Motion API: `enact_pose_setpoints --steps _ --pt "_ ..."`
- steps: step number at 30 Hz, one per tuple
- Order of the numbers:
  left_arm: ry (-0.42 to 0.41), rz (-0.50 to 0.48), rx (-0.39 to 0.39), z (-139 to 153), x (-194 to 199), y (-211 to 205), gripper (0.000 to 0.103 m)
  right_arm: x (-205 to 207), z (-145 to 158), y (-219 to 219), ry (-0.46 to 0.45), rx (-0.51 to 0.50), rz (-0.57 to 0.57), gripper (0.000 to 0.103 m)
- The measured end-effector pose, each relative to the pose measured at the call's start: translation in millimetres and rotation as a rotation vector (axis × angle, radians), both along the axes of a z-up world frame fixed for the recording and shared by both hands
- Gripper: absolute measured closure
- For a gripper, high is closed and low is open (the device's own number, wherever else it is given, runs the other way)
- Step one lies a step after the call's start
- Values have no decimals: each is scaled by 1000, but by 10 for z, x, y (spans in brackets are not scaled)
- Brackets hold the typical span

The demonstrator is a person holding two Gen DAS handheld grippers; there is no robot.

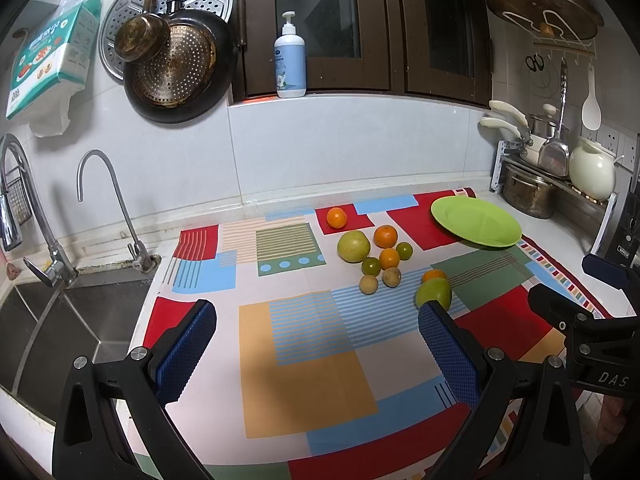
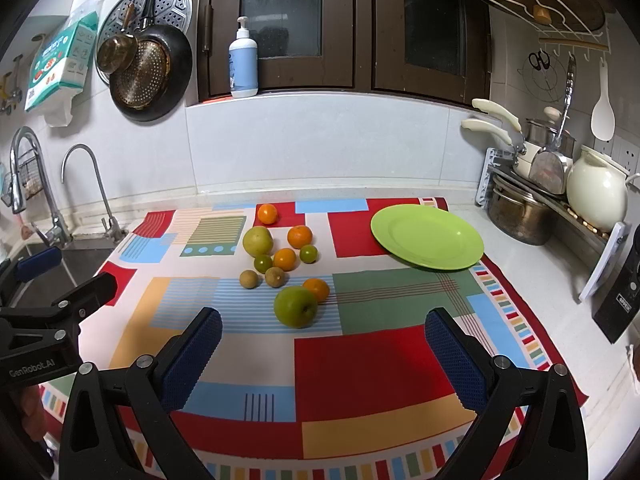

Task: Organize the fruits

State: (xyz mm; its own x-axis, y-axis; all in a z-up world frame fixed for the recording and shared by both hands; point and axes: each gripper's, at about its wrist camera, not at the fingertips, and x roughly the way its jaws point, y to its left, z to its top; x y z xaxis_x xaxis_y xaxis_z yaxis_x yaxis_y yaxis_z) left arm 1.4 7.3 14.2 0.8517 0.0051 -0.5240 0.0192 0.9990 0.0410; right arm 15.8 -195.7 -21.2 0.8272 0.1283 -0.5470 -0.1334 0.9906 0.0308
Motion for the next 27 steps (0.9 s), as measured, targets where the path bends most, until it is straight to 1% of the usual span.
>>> enact_pose_setpoints --steps 27 --pt "-8 0 1 -20 -33 -20 0 1 1 1 -4 1 0 1"
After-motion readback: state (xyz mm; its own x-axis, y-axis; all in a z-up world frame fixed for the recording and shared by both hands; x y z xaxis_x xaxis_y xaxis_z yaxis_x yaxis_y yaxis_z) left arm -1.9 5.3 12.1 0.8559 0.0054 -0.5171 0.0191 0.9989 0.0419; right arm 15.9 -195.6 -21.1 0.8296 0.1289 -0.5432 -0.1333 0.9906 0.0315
